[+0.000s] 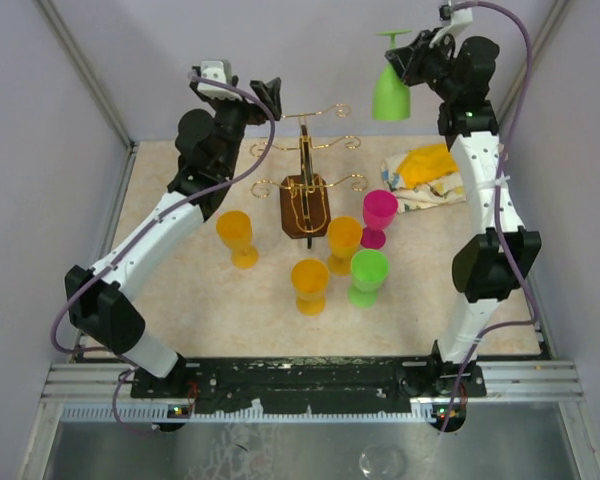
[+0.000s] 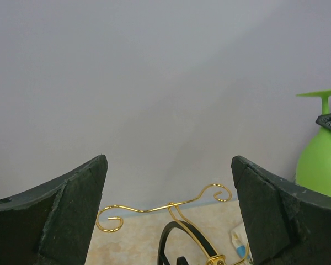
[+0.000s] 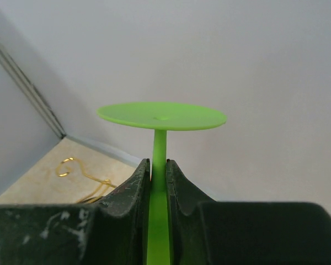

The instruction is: Place the wine glass upside down on the wine glass rack

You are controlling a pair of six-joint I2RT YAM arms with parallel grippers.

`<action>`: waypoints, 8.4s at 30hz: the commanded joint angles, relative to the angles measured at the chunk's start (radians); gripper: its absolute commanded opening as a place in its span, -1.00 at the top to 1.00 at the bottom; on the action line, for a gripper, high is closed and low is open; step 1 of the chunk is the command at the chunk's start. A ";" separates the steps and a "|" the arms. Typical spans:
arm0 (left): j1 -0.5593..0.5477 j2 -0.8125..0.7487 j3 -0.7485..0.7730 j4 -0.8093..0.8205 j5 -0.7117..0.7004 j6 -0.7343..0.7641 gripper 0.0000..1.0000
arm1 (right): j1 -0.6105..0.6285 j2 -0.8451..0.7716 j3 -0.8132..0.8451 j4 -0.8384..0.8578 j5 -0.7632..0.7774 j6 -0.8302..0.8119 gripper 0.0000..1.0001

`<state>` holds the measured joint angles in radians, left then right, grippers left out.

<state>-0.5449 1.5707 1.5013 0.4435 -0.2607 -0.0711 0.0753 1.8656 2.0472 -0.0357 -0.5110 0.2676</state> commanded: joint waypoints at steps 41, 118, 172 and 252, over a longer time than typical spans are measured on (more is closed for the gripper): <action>0.148 -0.091 0.066 -0.121 -0.025 0.029 -0.99 | -0.031 0.204 -0.683 1.369 -0.231 0.128 1.00; 0.184 -0.093 0.043 -0.147 -0.020 -0.018 -0.98 | 0.011 0.422 -0.421 1.527 -0.477 0.275 1.00; 0.185 -0.113 0.041 -0.172 -0.044 -0.016 -0.99 | 0.075 0.605 -0.218 1.480 -0.349 0.272 1.00; 0.186 -0.182 -0.032 -0.171 -0.072 -0.041 -0.98 | 0.049 0.395 -0.541 1.490 -0.259 0.100 -0.23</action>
<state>-0.3637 1.4227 1.4727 0.2607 -0.3229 -0.1013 0.1413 2.3802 1.5188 1.4055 -0.7975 0.3943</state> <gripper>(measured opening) 0.993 0.608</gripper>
